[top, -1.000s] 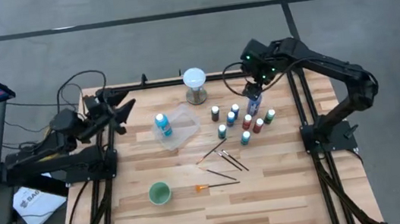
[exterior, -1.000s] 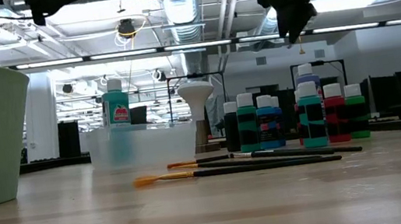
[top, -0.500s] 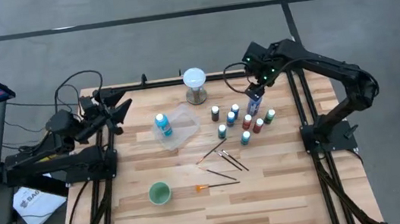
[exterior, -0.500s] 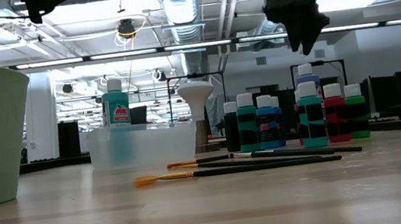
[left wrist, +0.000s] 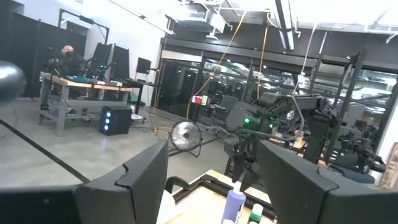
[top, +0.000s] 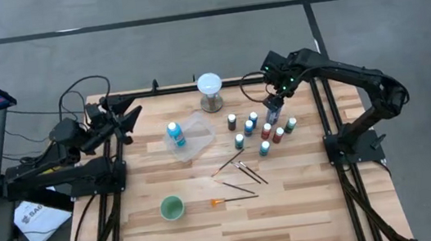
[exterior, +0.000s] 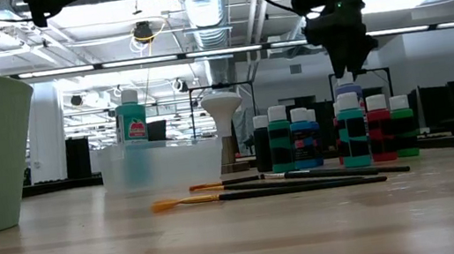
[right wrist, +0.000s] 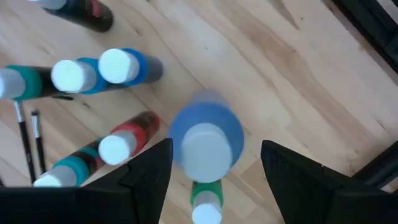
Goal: Pick & Place Paint Supplies
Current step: Put the big blue bottle into the white bin
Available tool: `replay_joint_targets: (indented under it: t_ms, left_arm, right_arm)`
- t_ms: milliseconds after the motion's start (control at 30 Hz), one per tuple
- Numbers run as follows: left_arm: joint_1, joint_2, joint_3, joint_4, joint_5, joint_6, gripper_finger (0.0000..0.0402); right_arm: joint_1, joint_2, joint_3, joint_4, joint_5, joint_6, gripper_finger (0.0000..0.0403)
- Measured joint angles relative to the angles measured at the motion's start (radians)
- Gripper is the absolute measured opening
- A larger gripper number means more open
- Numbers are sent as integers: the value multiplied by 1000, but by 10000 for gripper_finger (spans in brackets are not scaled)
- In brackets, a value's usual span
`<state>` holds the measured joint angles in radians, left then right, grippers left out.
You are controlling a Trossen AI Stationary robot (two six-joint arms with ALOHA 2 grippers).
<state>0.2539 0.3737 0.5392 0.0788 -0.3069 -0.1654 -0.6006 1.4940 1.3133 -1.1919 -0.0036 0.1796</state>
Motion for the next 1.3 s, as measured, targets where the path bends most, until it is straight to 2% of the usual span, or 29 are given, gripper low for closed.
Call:
replay_joint_targets:
  t_ms: [133,300,533,933,1300]
  left_arm:
    - [0,0,0,0,-4,0,231]
    - [0,0,0,0,-8,0,231]
    - [0,0,0,0,-8,0,231]
    - [0,0,0,0,-8,1,231]
    - [0,0,0,-1,-7,2,231]
  right_arm:
    - [4,0,-11,10,-7,-8,231]
    - [3,0,-27,19,-3,-23,200]
    - [4,0,-27,18,-4,-22,103]
    - [-14,-13,-9,-25,3,-22,104]
    - [-70,-17,247,-150,142,-38,104]
